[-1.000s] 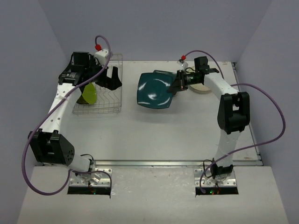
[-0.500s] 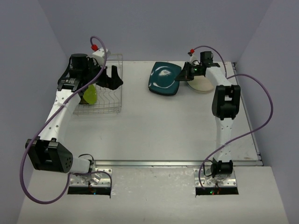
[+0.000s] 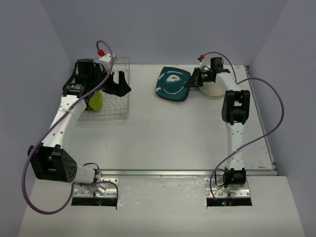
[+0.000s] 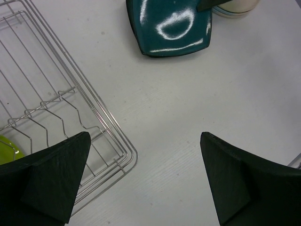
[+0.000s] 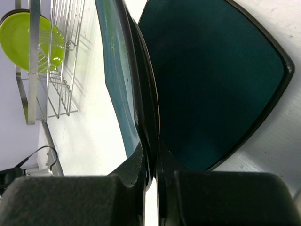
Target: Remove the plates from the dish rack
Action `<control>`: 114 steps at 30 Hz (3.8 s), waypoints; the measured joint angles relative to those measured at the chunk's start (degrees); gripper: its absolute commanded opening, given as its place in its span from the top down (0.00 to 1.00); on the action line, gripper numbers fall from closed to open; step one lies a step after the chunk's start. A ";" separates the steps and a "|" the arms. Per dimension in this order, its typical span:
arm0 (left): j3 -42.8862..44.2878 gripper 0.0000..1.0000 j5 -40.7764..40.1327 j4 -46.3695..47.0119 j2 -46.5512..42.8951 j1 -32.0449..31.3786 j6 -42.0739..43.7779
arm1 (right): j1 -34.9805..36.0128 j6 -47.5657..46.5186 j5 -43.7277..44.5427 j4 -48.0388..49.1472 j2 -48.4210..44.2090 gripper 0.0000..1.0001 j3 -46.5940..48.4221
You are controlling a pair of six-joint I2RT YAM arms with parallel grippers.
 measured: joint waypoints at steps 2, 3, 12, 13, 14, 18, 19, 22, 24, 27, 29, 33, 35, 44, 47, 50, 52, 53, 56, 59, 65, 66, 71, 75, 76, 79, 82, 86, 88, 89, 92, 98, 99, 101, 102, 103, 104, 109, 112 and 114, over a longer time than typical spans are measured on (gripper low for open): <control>-0.16 0.00 0.04 0.01 0.11 0.00 -0.28 | -0.49 0.20 -0.48 0.27 0.66 0.97 0.20; -0.17 0.00 0.09 0.02 0.18 0.00 -0.51 | -0.81 0.37 -0.64 0.45 1.04 0.97 0.29; -0.17 0.00 0.17 0.42 2.00 0.00 -1.38 | -2.77 2.57 -2.06 1.34 4.21 0.85 1.48; -0.17 0.00 0.17 0.42 2.07 0.00 -1.38 | -2.75 2.53 -2.11 1.51 4.28 0.83 1.64; -0.17 0.00 0.17 0.42 2.07 0.00 -1.38 | -2.75 2.40 -2.07 1.64 4.32 0.82 1.81; -0.17 0.00 0.17 0.42 2.09 -0.02 -1.38 | -2.75 2.19 -0.79 2.72 4.34 0.72 2.34; -0.17 0.00 0.17 0.42 2.09 0.00 -1.38 | -2.75 2.03 -0.39 3.05 4.34 0.68 2.34; -0.17 0.00 0.17 0.42 2.20 0.00 -1.38 | -2.75 1.48 1.10 3.69 4.34 0.58 2.37; -0.17 0.00 0.18 0.44 2.47 0.00 -1.38 | -2.75 1.15 2.34 3.99 4.34 0.50 2.37; -0.17 0.00 0.17 0.42 3.12 0.00 -1.39 | -2.73 0.88 3.34 4.33 4.32 0.42 3.04; -0.17 0.00 0.17 0.41 3.37 0.00 -1.40 | -2.53 0.51 4.61 4.65 4.23 0.38 3.36; -0.17 0.00 0.17 0.39 3.41 -0.01 -1.40 | -1.78 -0.86 7.71 4.94 3.70 0.34 3.54; -0.17 0.00 0.19 0.39 3.41 0.00 -1.38 | -1.35 -1.88 9.19 4.94 3.48 0.31 3.62; -0.17 0.00 0.14 0.37 3.41 0.00 -1.38 | 2.80 -10.32 18.80 4.13 2.60 0.13 4.00; -0.17 0.00 -0.08 0.37 3.41 0.00 -1.38 | 4.39 -13.31 22.75 3.32 2.45 0.05 4.00; -0.17 0.00 -0.64 0.37 3.41 0.00 -1.45 | 5.47 -15.20 25.64 2.14 2.19 0.01 3.95; -0.17 0.00 -2.01 0.39 3.41 0.00 -1.86 | 5.92 -15.90 27.08 1.20 1.64 0.01 3.40; -0.15 0.00 -2.94 0.41 3.41 0.00 -2.27 | 6.07 -16.07 27.80 0.67 1.05 0.01 2.73; -0.15 0.00 -7.02 0.43 3.40 0.00 -3.60 | 6.19 -16.21 29.87 -1.46 -1.16 0.01 0.94; -0.15 0.00 -11.95 0.48 3.32 0.00 -5.54 | 6.05 -15.83 31.53 -3.30 -3.65 0.01 0.28; 0.74 0.00 -22.03 0.48 2.51 0.34 -8.24 | 5.85 -13.82 32.11 -5.03 -12.70 0.01 -1.39; 1.68 0.00 -23.64 -0.07 2.52 0.61 -8.47 | 5.81 -13.50 31.69 -5.24 -14.71 0.01 -1.79; 8.27 0.14 -26.66 -2.70 3.20 5.78 -8.54 | 5.86 -12.87 28.55 -5.01 -25.69 0.01 -6.49; 12.22 0.37 -28.05 -4.73 6.17 10.91 -7.24 | 6.54 -14.18 27.57 -3.76 -36.48 0.01 -16.30; 12.39 0.41 -28.30 -5.21 7.07 11.95 -6.69 | 6.88 -14.61 27.58 -2.70 -39.27 0.01 -19.70; 11.96 0.51 -29.00 -6.54 10.18 14.11 -5.02 | 8.32 -15.79 28.00 0.01 -47.60 0.01 -32.10; 10.90 0.57 -29.62 -7.45 12.77 15.01 -3.41 | 9.93 -16.52 28.86 2.50 -53.91 0.01 -43.94; 10.20 0.60 -30.43 -7.90 15.89 15.45 -2.02 | 10.58 -16.88 30.18 3.82 -59.14 0.01 -54.54; 10.17 0.62 -30.85 -7.56 17.47 15.49 -1.39 | 10.47 -16.93 30.80 4.41 -60.84 0.01 -57.56; 10.17 0.62 -31.08 -7.46 18.20 15.51 -1.10 | 10.42 -16.94 31.05 4.67 -61.49 0.01 -58.58; 10.17 0.64 -31.98 -7.04 20.38 15.66 -0.70 | 10.36 -16.95 31.48 5.51 -62.51 0.01 -60.24; 10.13 0.71 -33.48 -6.24 24.98 16.01 -0.66 | 10.36 -16.91 31.64 6.55 -62.63 0.01 -60.58; 10.08 0.74 -33.54 -6.12 25.43 16.08 -0.64 | 10.36 -16.91 31.64 6.78 -62.63 0.01 -60.58; 10.02 0.80 -33.69 -5.85 26.11 16.14 -0.66 | 10.36 -16.89 31.64 7.02 -62.64 0.01 -60.58; 10.02 0.82 -33.75 -5.70 26.39 16.15 -0.69 | 10.36 -16.88 31.64 7.08 -62.65 0.01 -60.58; 10.02 0.83 -33.80 -5.54 26.59 16.15 -0.70 | 10.36 -16.88 31.64 7.11 -62.64 0.01 -60.58; 10.01 0.86 -33.86 -5.43 26.70 16.15 -0.69 | 10.36 -16.85 31.64 7.11 -62.63 0.01 -60.58; 9.99 1.00 -35.03 -4.62 26.58 16.17 -0.24 | 10.36 -16.50 31.59 7.12 -62.65 0.01 -60.58; 9.99 1.00 -36.00 -4.64 25.75 16.20 -0.27 | 10.36 -16.11 31.55 7.11 -62.65 0.01 -60.56; 10.03 1.00 -36.66 -4.79 24.24 16.20 -0.15 | 10.36 -15.82 31.55 7.07 -62.65 0.01 -60.54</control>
